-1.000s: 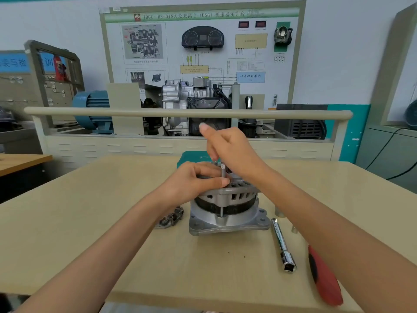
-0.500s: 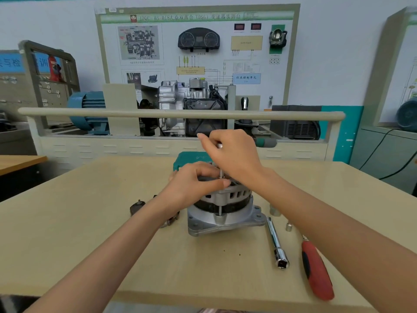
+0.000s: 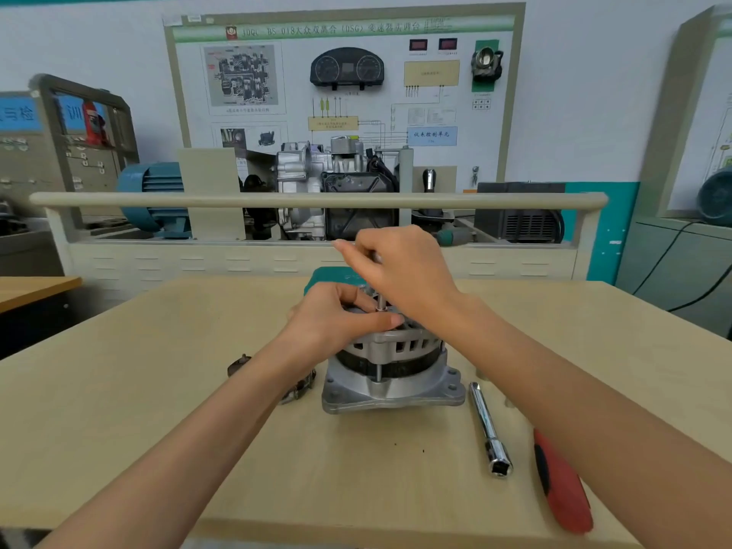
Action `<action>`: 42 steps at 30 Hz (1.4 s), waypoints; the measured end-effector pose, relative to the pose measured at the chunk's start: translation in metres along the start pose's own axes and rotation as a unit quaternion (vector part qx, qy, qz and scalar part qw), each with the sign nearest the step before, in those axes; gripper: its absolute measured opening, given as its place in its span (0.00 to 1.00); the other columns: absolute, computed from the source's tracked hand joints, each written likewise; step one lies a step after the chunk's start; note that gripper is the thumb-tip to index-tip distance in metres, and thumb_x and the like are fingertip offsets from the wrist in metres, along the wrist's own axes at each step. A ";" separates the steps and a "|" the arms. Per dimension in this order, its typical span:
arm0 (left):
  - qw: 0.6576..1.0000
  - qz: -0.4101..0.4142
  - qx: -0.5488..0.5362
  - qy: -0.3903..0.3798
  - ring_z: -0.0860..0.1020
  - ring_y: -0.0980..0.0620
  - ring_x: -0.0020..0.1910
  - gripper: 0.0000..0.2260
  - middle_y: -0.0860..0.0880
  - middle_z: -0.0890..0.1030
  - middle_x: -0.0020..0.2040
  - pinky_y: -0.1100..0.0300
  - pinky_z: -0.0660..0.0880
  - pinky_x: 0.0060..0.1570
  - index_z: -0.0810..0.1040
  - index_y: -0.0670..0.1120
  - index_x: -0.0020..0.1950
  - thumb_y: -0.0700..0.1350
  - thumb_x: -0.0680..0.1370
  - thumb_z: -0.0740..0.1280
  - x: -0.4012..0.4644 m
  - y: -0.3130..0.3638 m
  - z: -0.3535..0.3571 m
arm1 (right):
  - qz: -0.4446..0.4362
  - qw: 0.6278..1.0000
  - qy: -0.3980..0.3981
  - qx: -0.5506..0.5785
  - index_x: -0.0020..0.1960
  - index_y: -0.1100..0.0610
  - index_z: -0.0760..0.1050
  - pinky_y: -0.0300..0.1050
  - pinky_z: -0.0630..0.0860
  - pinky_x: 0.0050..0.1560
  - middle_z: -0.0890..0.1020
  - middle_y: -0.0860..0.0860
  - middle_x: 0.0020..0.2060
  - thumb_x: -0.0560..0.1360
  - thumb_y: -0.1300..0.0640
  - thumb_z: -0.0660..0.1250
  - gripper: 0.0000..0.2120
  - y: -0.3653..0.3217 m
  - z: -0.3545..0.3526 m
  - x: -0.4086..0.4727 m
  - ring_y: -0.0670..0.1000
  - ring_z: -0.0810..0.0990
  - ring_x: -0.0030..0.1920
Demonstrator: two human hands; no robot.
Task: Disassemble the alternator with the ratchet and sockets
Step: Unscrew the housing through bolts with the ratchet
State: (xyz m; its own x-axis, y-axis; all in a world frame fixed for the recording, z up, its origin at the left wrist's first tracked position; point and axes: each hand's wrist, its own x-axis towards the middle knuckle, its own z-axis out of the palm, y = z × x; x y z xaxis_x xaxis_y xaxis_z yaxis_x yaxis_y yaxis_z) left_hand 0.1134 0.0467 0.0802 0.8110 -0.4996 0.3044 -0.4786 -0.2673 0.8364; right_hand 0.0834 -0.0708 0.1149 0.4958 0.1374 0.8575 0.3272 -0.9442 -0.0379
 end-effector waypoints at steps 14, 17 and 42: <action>0.995 0.044 0.012 -0.087 0.78 0.65 0.35 0.05 0.61 0.81 0.32 0.72 0.71 0.38 0.84 0.48 0.44 0.46 0.76 0.69 -0.007 0.004 -0.004 | -0.021 0.982 -0.119 -0.146 0.38 0.55 0.65 0.46 0.65 0.36 0.68 0.50 0.31 0.80 0.50 0.55 0.14 -0.007 -0.010 0.000 0.52 0.68 0.34; 0.999 0.027 0.019 0.002 0.81 0.51 0.44 0.04 0.51 0.84 0.36 0.53 0.75 0.56 0.84 0.48 0.37 0.46 0.71 0.74 -0.006 0.003 0.004 | 0.030 0.970 -0.124 -0.207 0.36 0.56 0.63 0.45 0.60 0.30 0.66 0.51 0.29 0.79 0.54 0.55 0.13 -0.012 -0.007 0.001 0.53 0.68 0.33; 0.995 0.061 0.035 0.072 0.79 0.45 0.38 0.06 0.42 0.81 0.34 0.45 0.76 0.50 0.78 0.39 0.35 0.39 0.69 0.73 -0.008 0.001 0.014 | 0.107 0.955 -0.044 -0.274 0.41 0.57 0.62 0.41 0.54 0.27 0.63 0.49 0.25 0.77 0.55 0.56 0.08 -0.025 0.001 0.002 0.49 0.61 0.23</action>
State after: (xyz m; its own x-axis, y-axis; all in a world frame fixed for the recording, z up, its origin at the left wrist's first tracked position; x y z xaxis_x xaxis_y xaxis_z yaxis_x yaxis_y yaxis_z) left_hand 0.1019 0.0388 0.0720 0.7831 -0.4106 0.4672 -0.5939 -0.2708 0.7576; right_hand 0.0769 -0.0467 0.1175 0.5778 -0.0742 0.8128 -0.2466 -0.9652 0.0872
